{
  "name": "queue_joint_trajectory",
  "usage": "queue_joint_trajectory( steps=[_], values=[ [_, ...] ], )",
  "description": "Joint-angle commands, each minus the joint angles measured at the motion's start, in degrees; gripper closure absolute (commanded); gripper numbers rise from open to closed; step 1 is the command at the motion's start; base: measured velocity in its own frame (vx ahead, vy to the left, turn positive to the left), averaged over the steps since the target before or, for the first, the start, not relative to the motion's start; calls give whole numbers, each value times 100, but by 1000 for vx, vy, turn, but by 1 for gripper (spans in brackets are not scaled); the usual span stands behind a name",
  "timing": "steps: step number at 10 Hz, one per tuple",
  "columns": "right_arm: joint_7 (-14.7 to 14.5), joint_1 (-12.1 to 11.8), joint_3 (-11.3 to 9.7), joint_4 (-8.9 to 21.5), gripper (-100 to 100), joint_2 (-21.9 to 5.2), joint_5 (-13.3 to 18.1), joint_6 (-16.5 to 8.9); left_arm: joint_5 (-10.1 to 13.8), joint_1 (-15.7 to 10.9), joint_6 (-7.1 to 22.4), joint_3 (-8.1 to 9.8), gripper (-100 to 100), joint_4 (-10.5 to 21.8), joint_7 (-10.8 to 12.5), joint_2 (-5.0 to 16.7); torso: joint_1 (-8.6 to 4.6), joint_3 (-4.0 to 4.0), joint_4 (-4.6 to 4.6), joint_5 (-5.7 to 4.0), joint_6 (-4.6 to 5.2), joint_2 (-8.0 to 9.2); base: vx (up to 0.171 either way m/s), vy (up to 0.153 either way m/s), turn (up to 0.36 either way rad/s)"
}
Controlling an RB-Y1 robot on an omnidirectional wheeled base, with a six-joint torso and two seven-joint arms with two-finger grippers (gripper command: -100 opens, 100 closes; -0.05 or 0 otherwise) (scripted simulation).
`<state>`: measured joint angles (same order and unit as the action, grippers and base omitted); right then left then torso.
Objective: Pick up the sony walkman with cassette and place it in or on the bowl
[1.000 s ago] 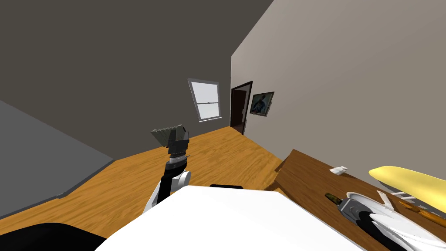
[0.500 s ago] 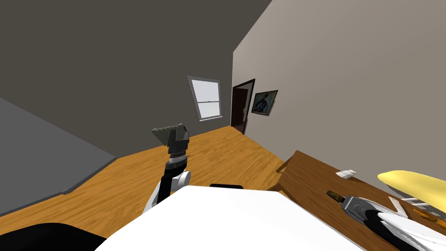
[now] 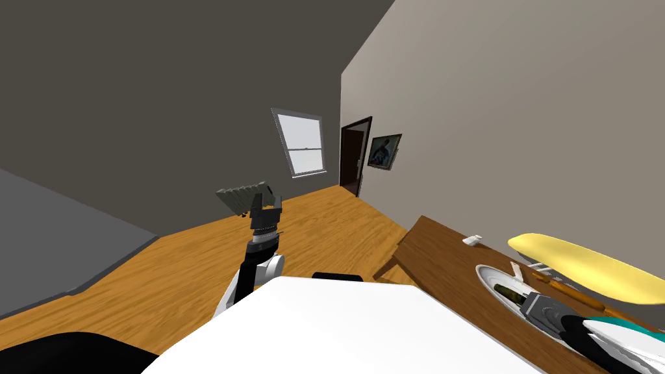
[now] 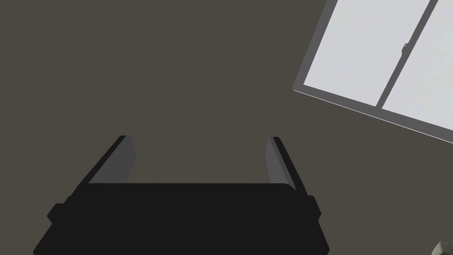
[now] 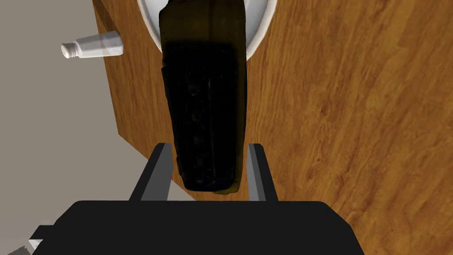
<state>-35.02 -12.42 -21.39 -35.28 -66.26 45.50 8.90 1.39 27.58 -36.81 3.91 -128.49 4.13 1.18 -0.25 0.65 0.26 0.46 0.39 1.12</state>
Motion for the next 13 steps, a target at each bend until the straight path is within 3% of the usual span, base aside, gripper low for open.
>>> queue_joint_trajectory(
  steps=[1,5,13],
  values=[
    [-96,42,62,153,100,-10,-40,133,0,0,0,0,0,0,0,0,0,0,0,0,0,0,-161,-218,-126],
    [-286,19,163,377,100,-73,-147,392,0,-1,0,0,0,0,0,0,-1,18,9,-2,9,29,-200,-219,-130],
    [-607,-12,308,728,100,-134,-280,767,0,0,0,0,0,1,0,0,28,15,11,11,4,18,-144,-232,-103]
  ],
)
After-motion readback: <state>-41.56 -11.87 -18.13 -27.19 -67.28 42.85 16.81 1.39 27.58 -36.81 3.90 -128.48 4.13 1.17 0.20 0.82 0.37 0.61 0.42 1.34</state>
